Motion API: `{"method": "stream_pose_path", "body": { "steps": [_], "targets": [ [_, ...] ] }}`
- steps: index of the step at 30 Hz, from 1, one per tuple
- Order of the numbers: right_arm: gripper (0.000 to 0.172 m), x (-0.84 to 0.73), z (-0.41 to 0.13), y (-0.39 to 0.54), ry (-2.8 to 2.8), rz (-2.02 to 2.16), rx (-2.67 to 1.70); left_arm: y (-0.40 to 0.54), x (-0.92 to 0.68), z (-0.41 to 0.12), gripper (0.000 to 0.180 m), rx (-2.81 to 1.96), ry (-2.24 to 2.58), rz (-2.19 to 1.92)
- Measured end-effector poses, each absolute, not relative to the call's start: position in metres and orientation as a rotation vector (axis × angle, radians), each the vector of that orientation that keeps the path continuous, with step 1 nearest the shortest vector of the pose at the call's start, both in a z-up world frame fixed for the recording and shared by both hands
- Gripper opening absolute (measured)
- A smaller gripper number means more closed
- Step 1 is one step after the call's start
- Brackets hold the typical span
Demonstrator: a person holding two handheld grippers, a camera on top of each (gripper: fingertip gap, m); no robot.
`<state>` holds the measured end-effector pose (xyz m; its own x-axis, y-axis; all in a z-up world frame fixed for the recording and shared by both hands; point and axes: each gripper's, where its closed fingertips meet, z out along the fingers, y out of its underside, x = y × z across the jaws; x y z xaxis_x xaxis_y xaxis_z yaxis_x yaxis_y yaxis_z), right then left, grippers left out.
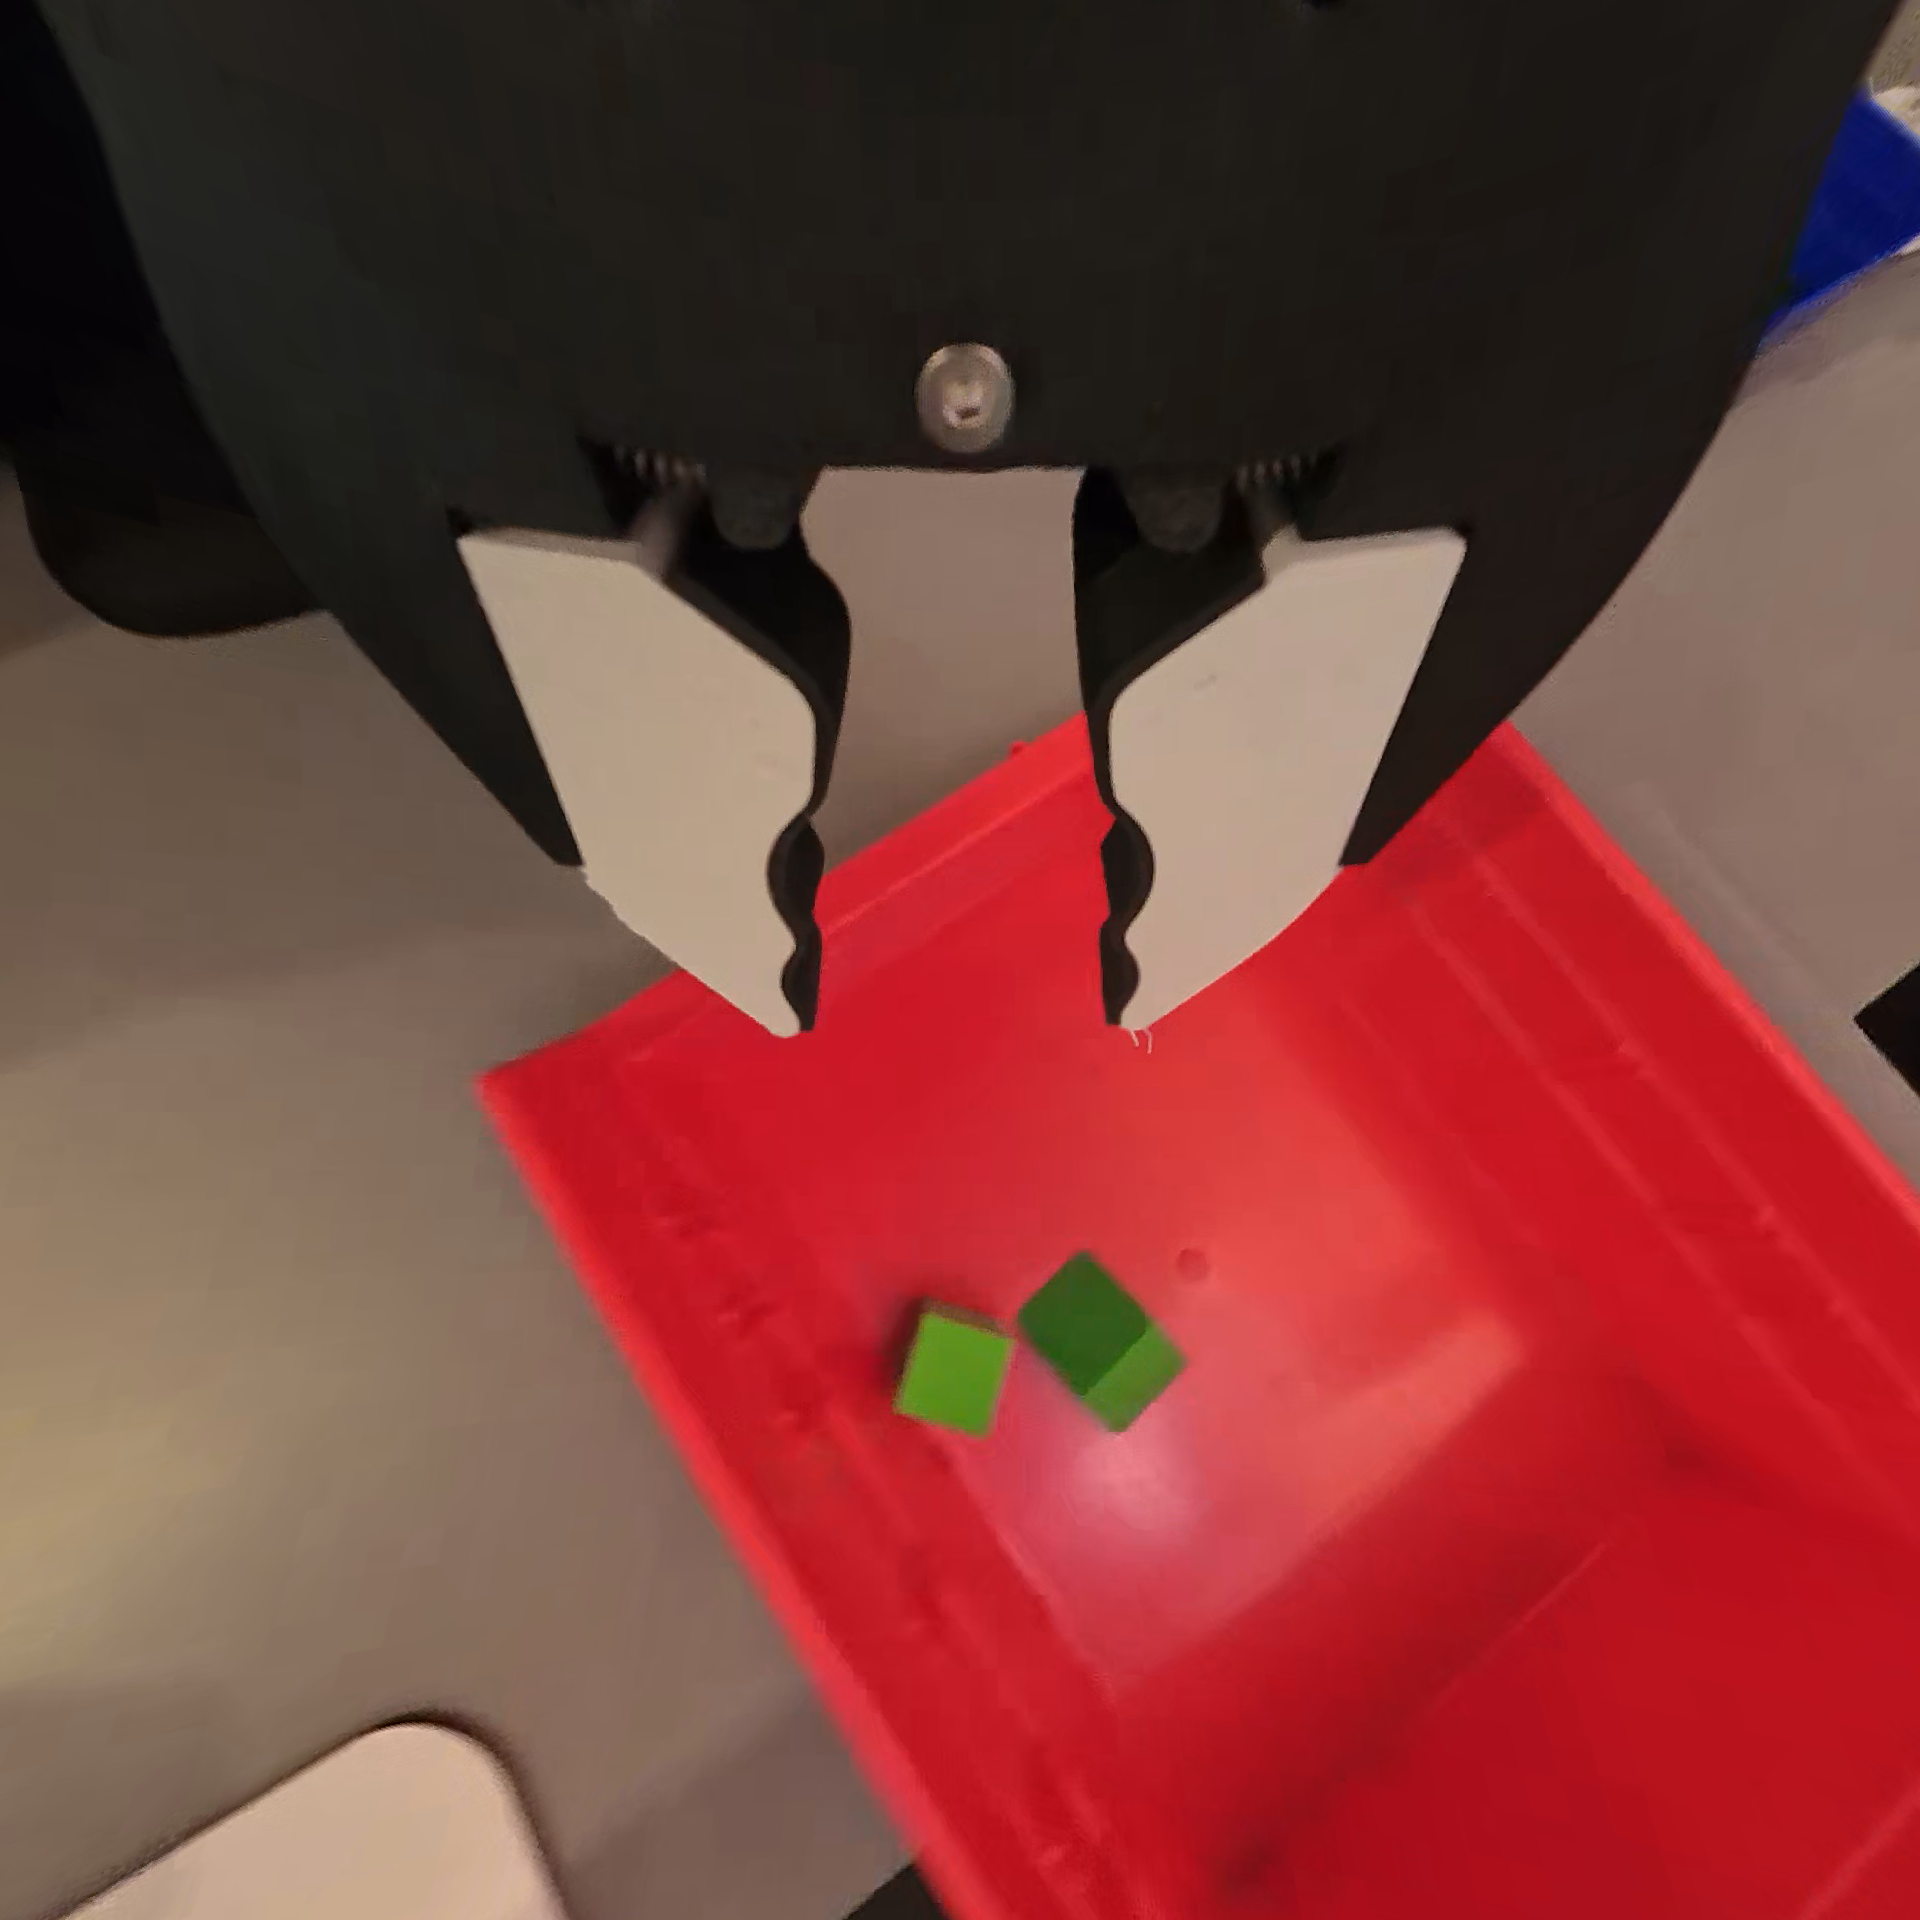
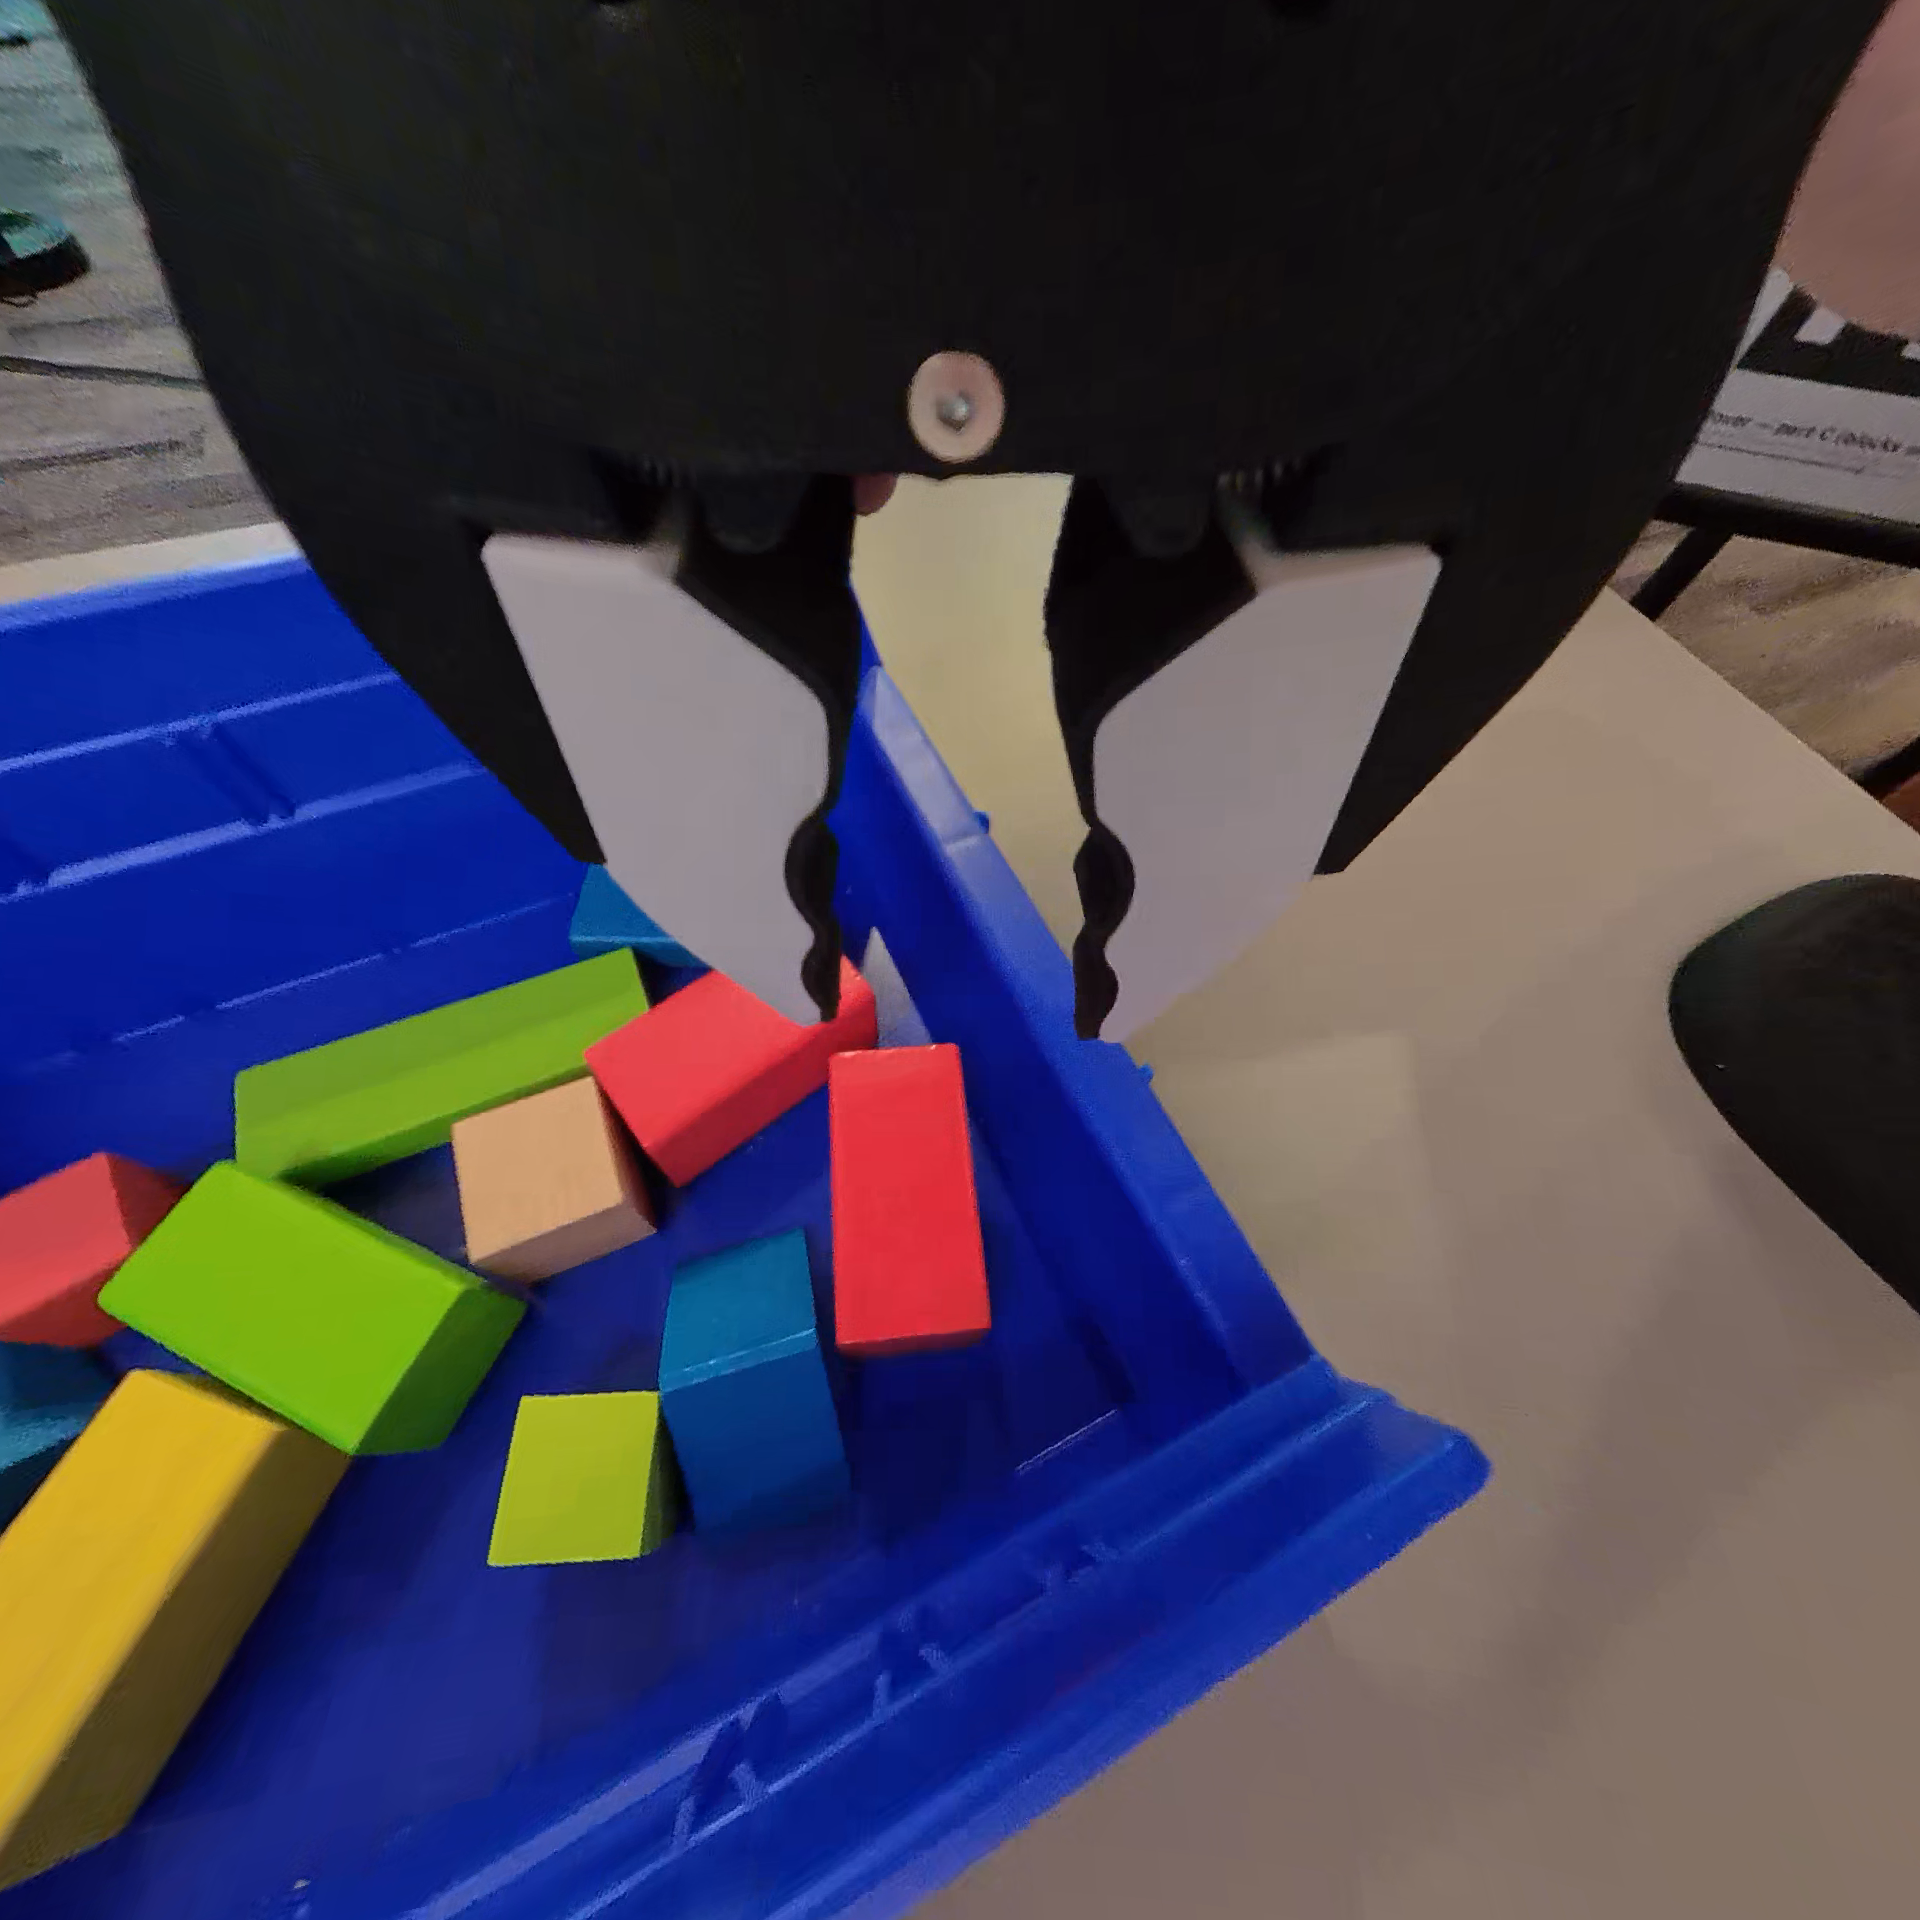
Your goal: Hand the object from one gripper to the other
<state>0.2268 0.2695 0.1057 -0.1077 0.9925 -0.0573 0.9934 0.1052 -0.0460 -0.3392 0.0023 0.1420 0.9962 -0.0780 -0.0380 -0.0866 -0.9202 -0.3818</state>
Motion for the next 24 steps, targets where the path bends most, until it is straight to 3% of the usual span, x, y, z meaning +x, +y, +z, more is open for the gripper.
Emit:
{"method": "stream_pose_path", "body": {
  "steps": [11, 17, 19, 24],
  "targets": [
    [0.037, 0.217, 0.133, 0.243, 2.277, -0.071, 2.222, 0.062, -0.380, 0.055, 0.054, -2.776, -0.072, -0.096],
    [0.035, 0.195, 0.144, 0.232, 2.342, -0.030, 2.205, 0.093, -0.383, 0.036, 0.050, -2.712, -0.323, -0.199],
    [0.035, 0.189, 0.146, 0.229, 2.369, -0.033, 2.191, 0.093, -0.383, 0.036, 0.039, -2.735, -0.281, -0.189],
    [0.034, 0.184, 0.149, 0.227, 2.404, -0.043, 2.179, 0.077, -0.387, 0.037, 0.039, -2.851, 0.076, -0.088]
  ]
}}
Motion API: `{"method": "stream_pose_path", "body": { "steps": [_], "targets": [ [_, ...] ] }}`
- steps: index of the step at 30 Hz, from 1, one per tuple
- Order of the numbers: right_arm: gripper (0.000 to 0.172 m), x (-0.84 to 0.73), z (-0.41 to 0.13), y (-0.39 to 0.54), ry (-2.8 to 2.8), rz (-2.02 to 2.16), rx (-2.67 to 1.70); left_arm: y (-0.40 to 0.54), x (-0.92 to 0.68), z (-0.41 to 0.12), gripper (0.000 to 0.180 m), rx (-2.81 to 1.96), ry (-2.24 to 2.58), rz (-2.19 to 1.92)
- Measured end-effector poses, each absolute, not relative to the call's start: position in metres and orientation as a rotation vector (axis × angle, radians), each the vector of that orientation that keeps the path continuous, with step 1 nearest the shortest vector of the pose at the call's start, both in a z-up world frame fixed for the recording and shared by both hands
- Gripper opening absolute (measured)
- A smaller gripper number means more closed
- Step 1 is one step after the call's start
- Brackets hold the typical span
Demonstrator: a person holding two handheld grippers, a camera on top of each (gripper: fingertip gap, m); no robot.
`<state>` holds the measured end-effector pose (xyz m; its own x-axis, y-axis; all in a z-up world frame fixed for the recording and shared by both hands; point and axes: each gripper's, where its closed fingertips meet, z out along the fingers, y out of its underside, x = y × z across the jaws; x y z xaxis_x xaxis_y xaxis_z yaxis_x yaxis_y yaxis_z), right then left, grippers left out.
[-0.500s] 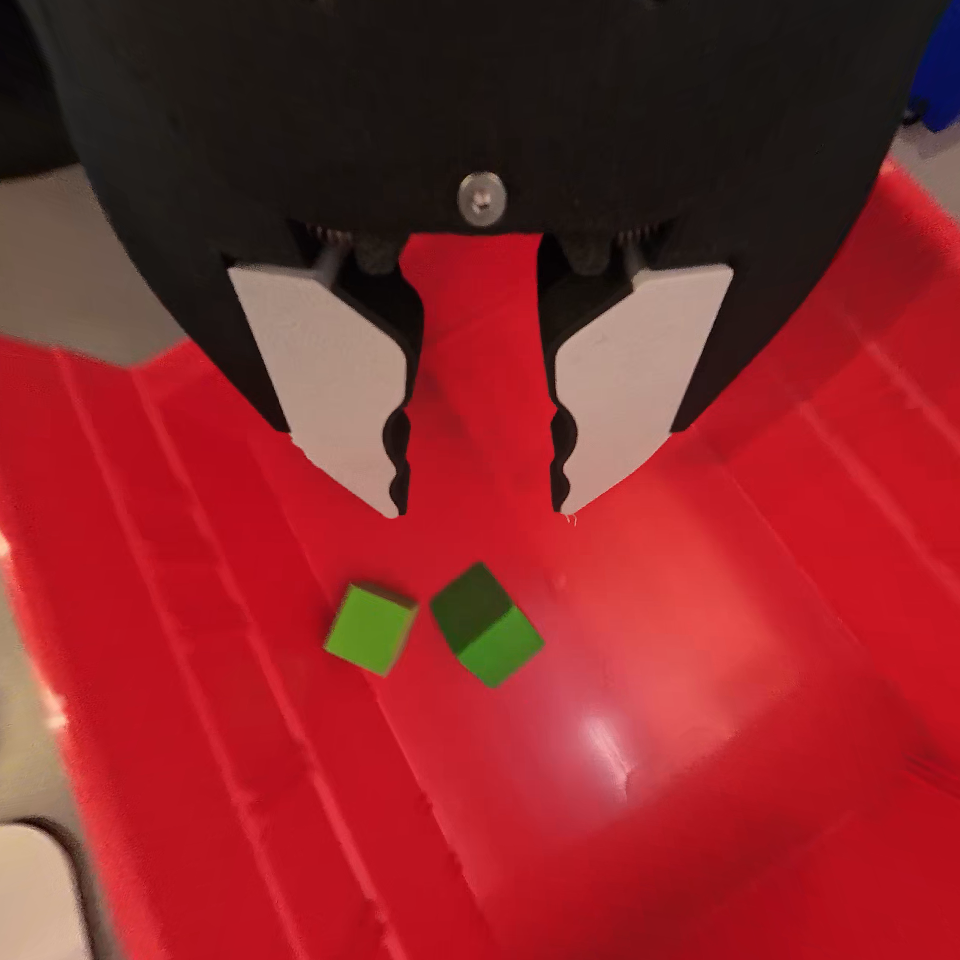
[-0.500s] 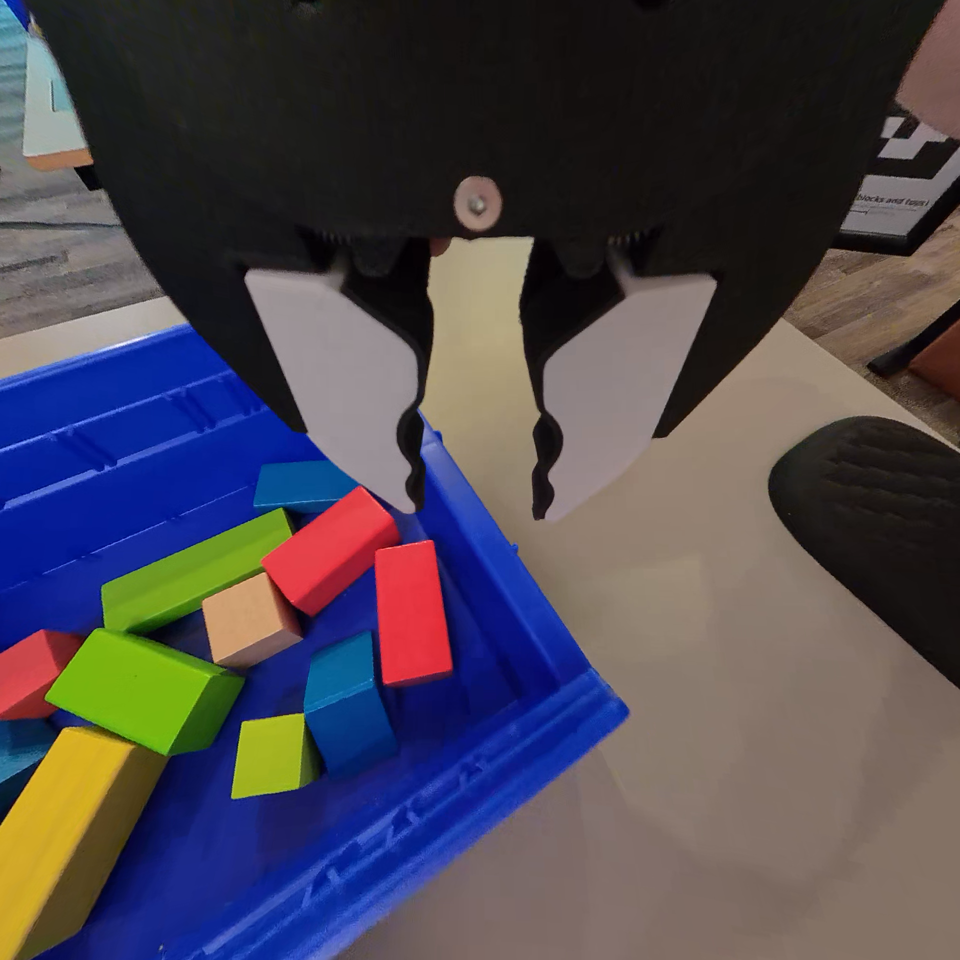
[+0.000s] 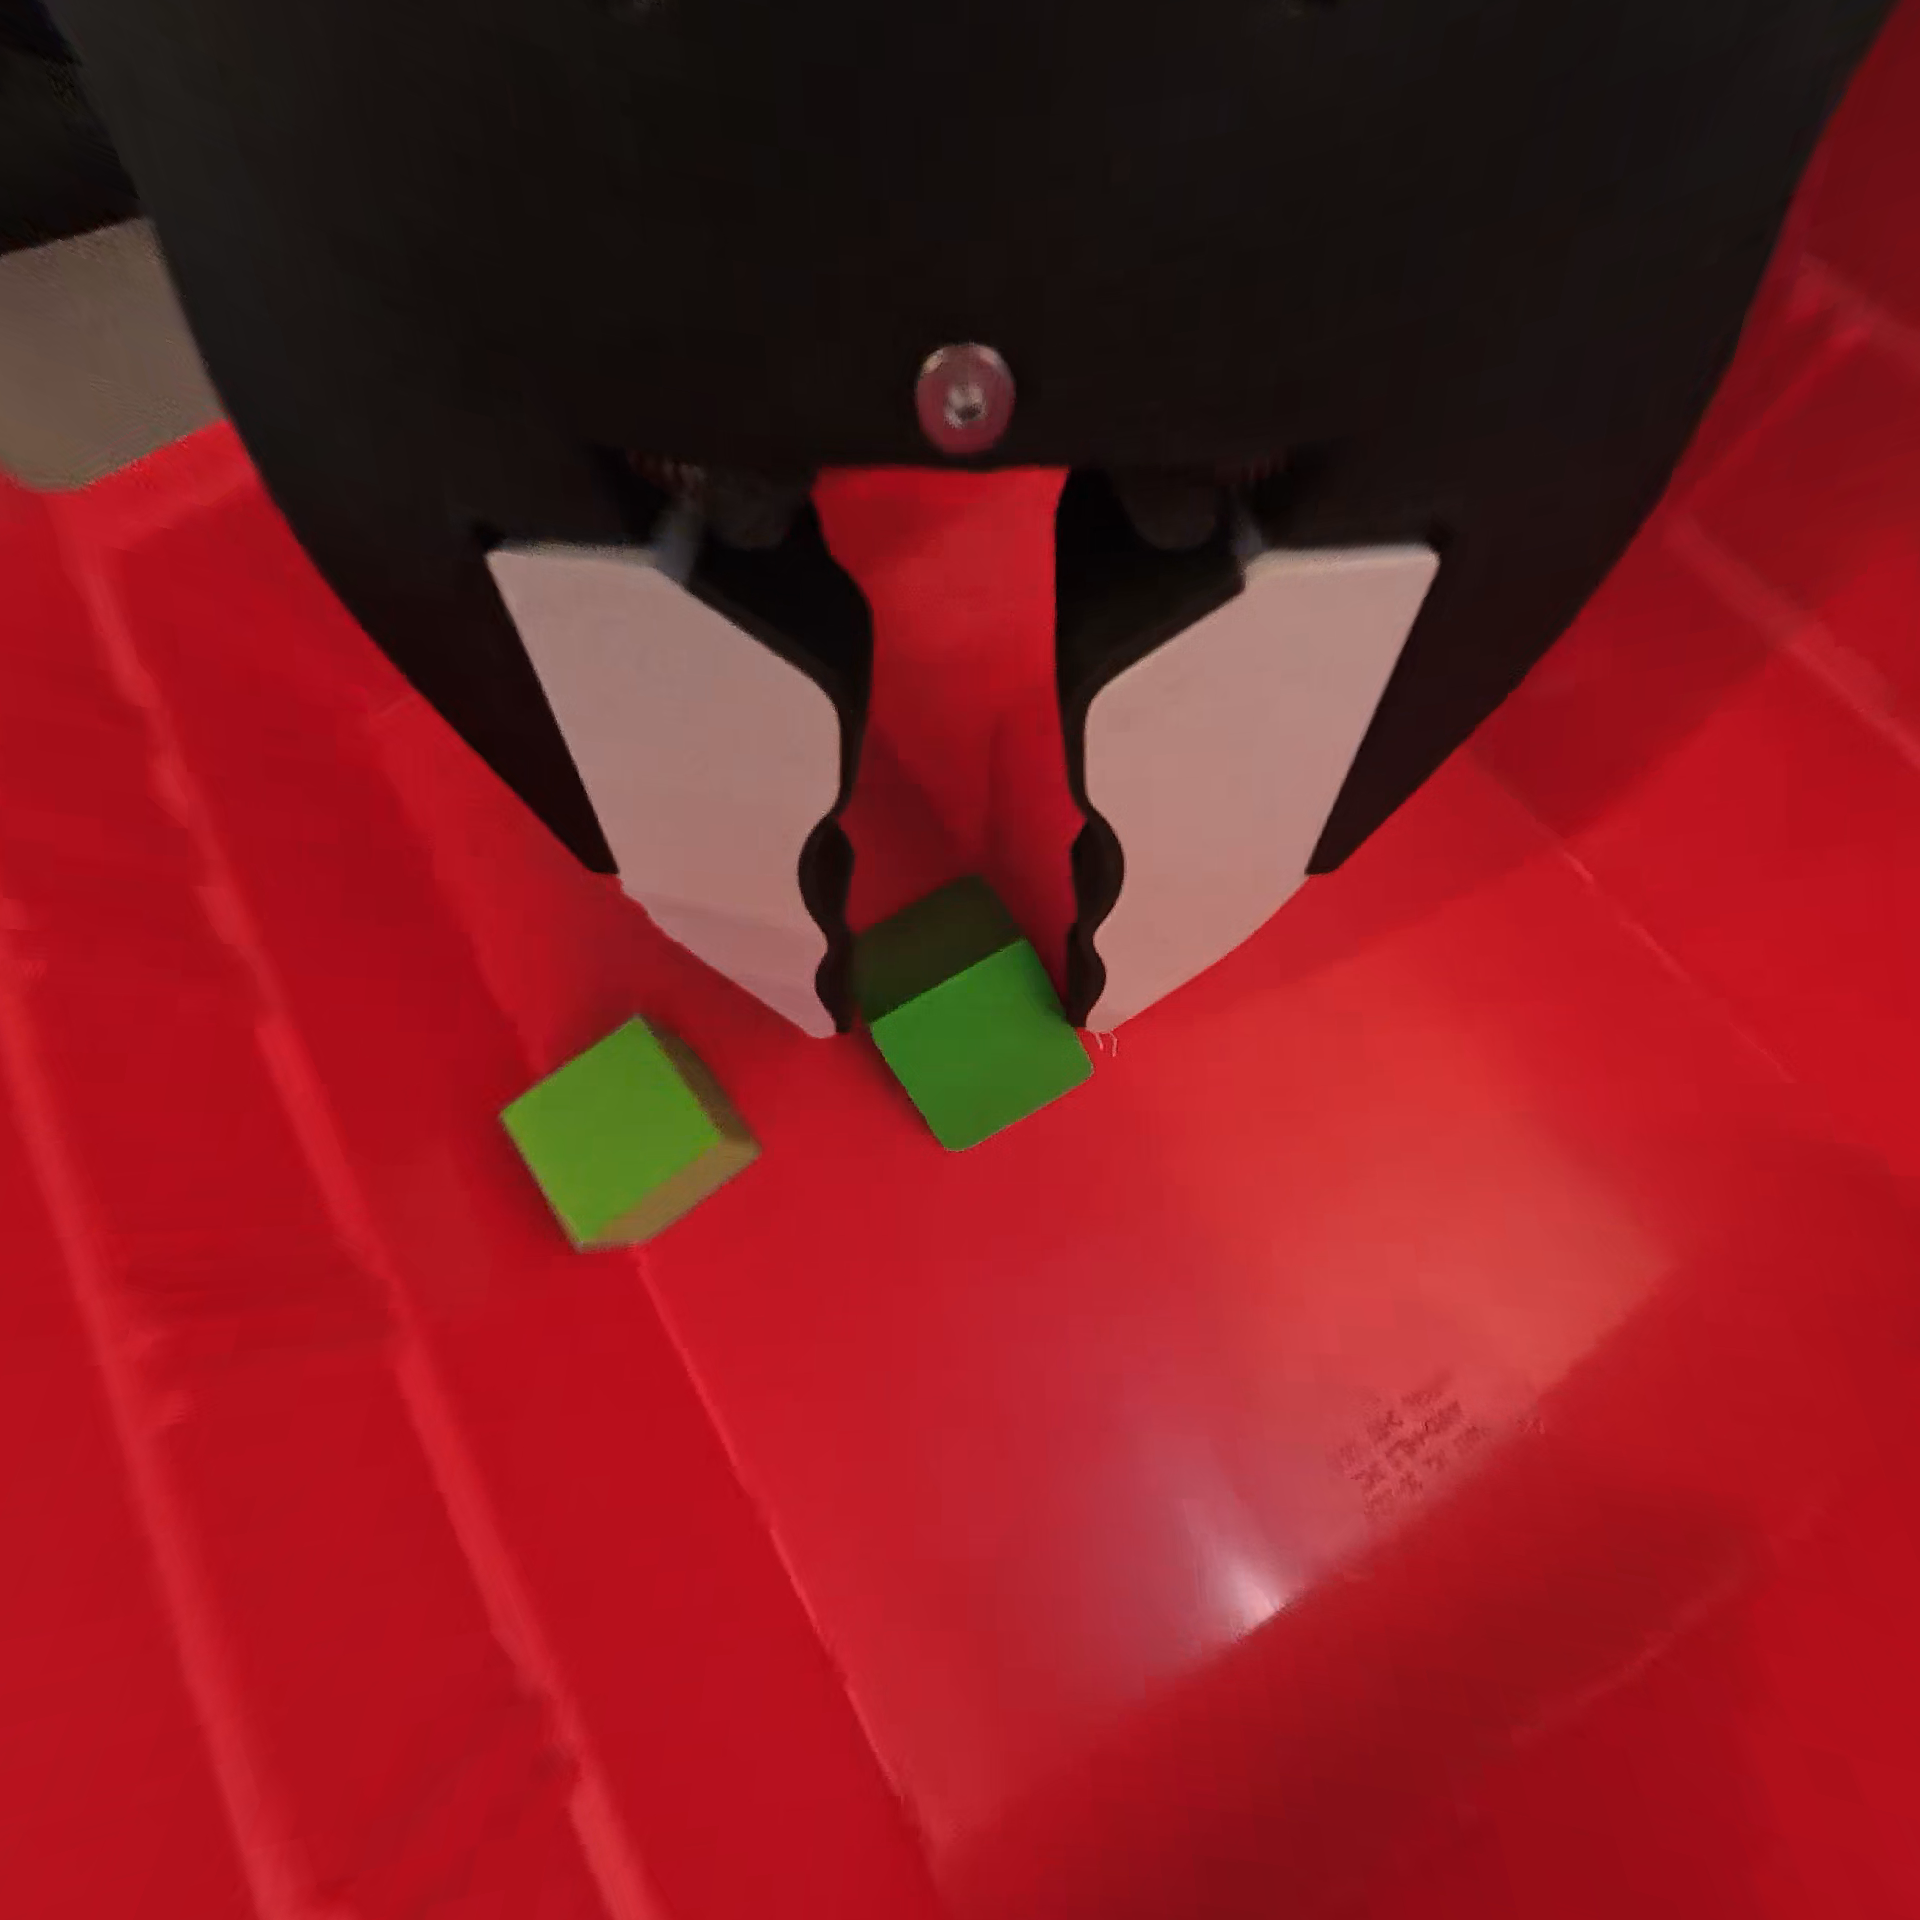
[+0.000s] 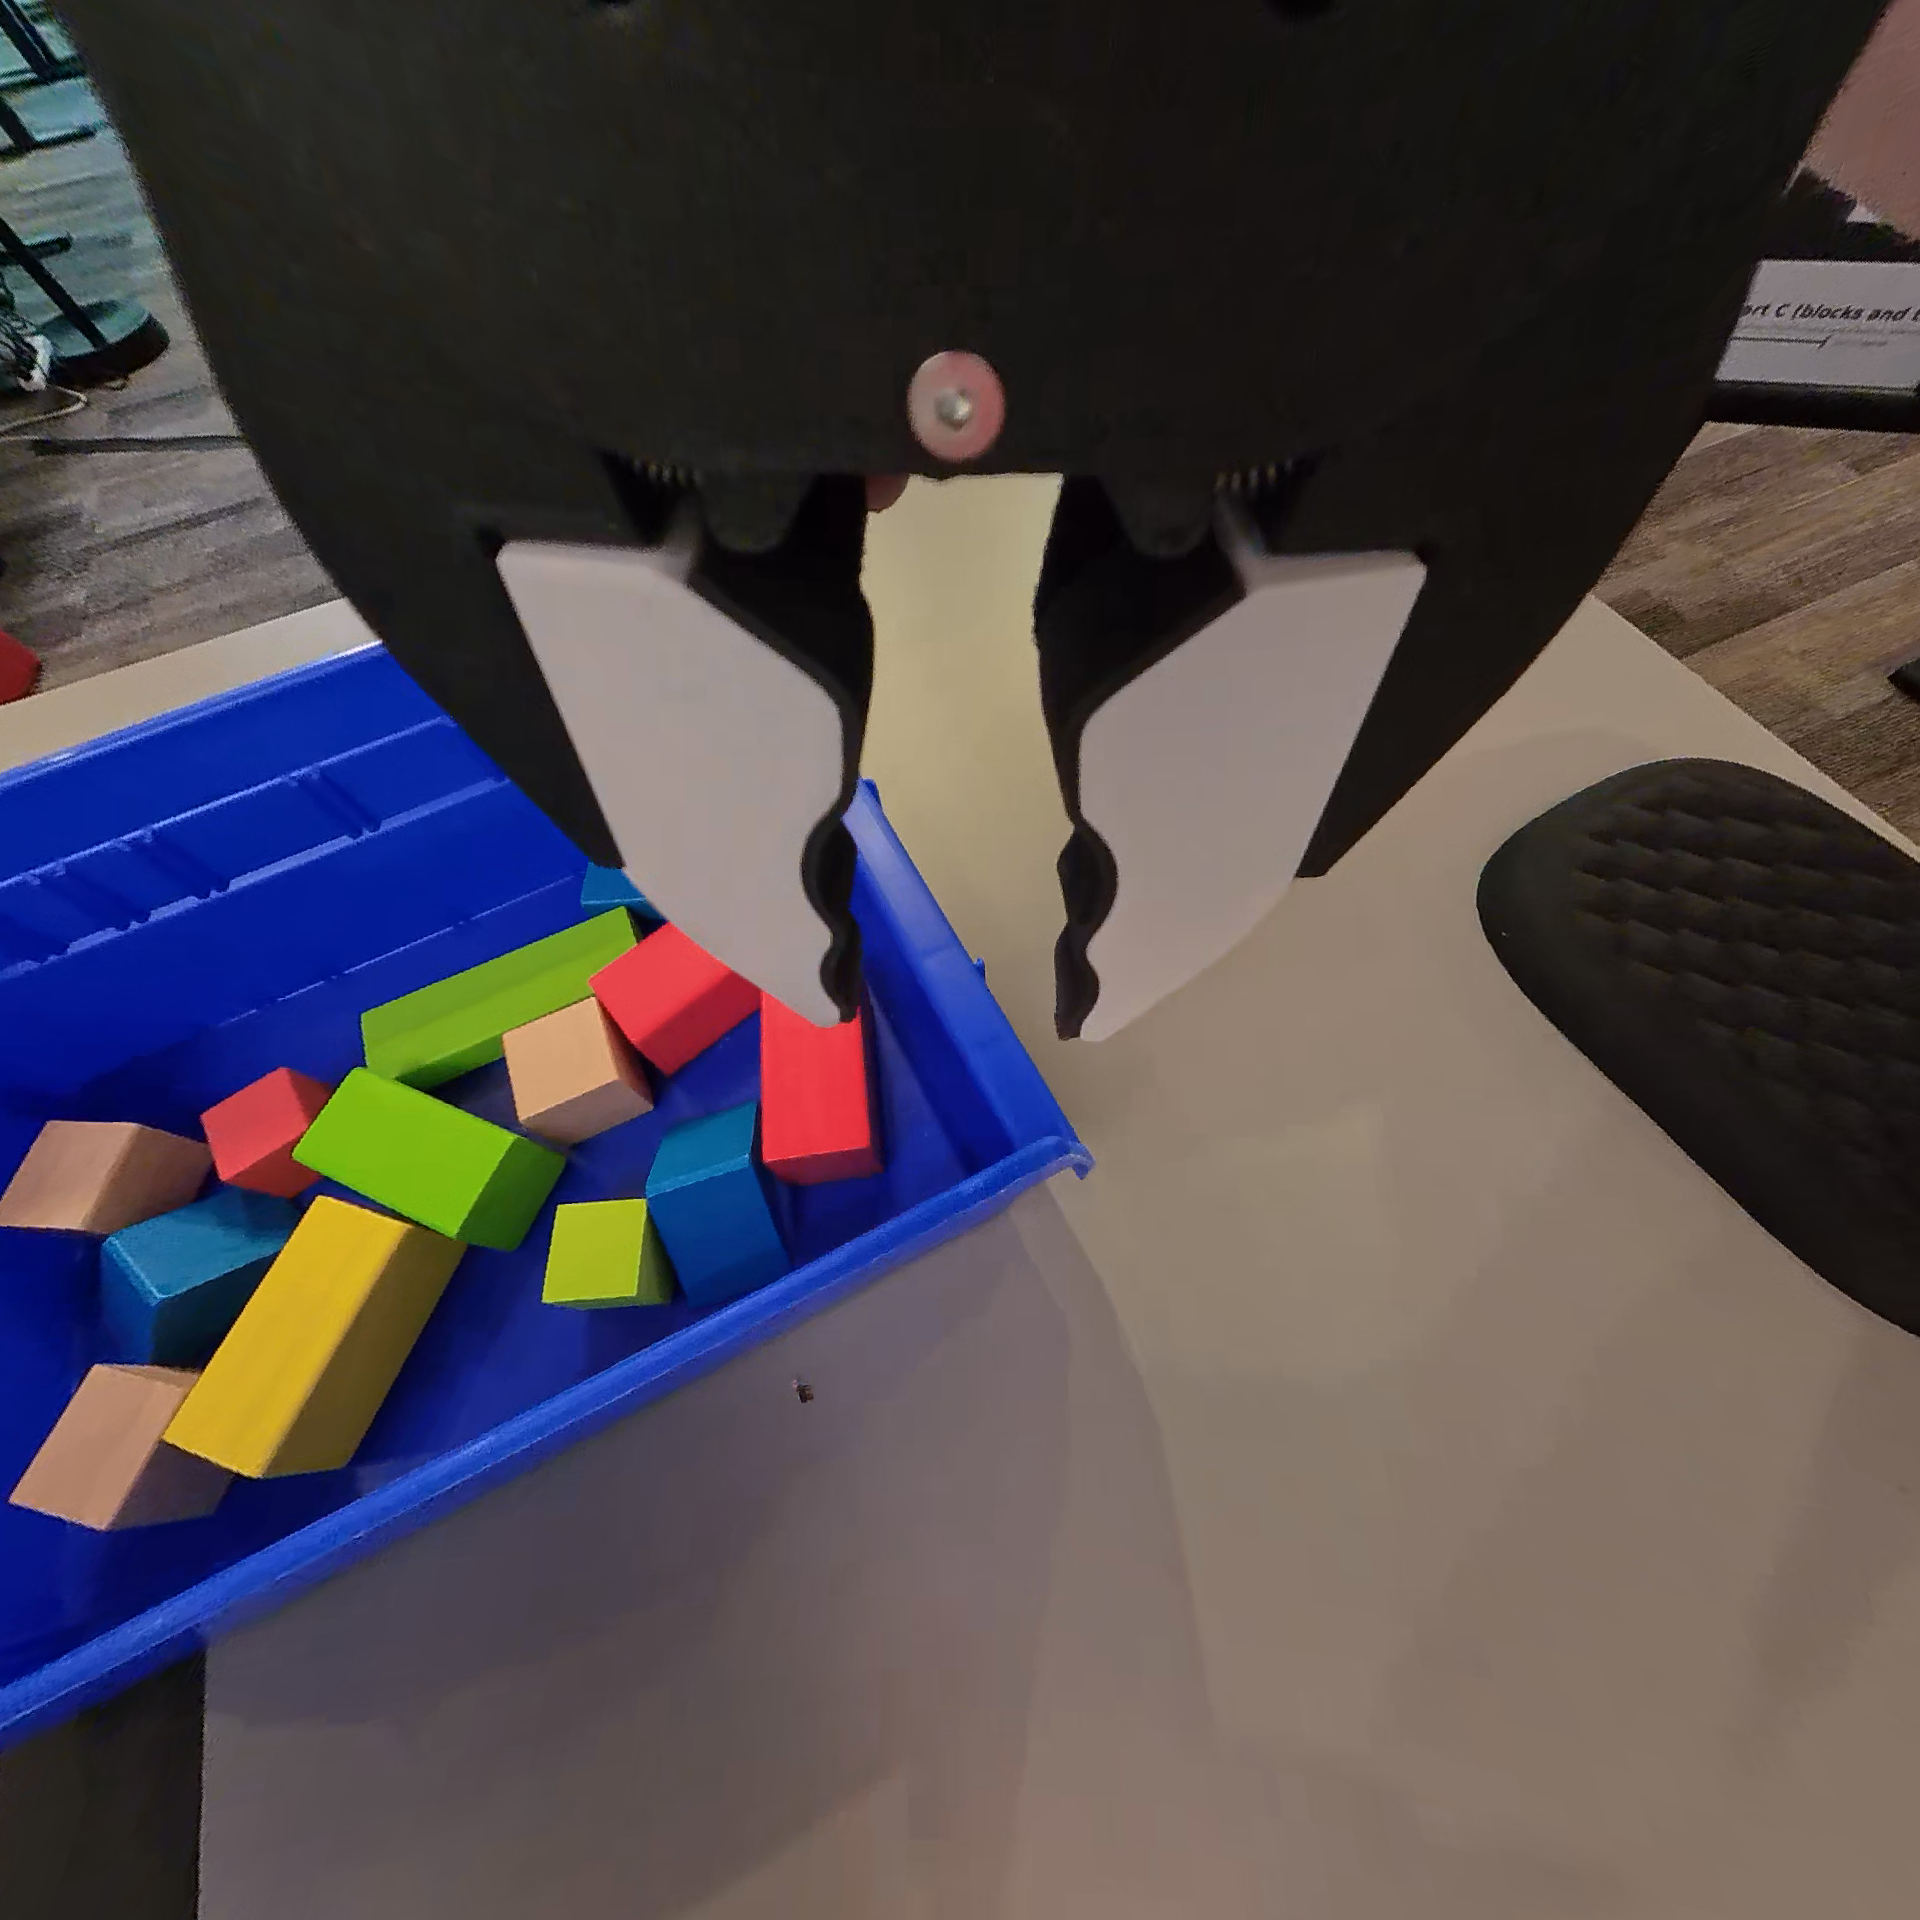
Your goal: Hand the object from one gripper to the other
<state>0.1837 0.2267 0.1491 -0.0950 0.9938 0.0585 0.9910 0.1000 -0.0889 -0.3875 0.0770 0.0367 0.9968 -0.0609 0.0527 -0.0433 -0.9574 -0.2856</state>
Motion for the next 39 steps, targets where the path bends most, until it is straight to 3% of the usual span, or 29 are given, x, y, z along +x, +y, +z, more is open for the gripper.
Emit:
{"method": "stream_pose_path", "body": {
  "steps": [2, 4, 5, 11, 17, 25, 32, 39],
  "targets": [
    [0.034, 0.183, 0.149, 0.226, -2.254, 0.043, -2.031, 0.070, -0.395, 0.039, 0.044, -2.876, 0.088, -0.013],
    [0.034, 0.182, 0.149, 0.225, -2.258, 0.051, -2.017, 0.062, -0.390, 0.037, 0.069, -2.891, 0.050, -0.063],
    [0.034, 0.181, 0.149, 0.224, -2.260, 0.052, -2.007, 0.058, -0.390, 0.034, 0.070, -2.908, 0.026, -0.054],
    [0.033, 0.168, 0.153, 0.220, -2.263, 0.072, -1.944, 0.059, -0.398, 0.032, 0.037, -2.867, -0.118, 0.018],
    [0.033, 0.107, 0.193, 0.185, -2.235, 0.320, -1.685, 0.048, -0.389, 0.042, 0.035, -2.799, 0.006, 0.004],
    [0.043, -0.062, 0.266, 0.075, -2.183, 0.856, -1.037, 0.042, -0.241, 0.178, 0.035, -2.512, 0.706, -0.217],
    [0.044, -0.118, 0.258, 0.055, -2.335, 0.878, -0.929, 0.043, -0.138, 0.238, 0.035, -2.354, 1.095, -0.219],
    [0.032, -0.103, 0.249, 0.054, -2.414, 0.863, -0.922, 0.050, -0.105, 0.247, 0.035, -2.307, 1.234, -0.181]
  ]
}}
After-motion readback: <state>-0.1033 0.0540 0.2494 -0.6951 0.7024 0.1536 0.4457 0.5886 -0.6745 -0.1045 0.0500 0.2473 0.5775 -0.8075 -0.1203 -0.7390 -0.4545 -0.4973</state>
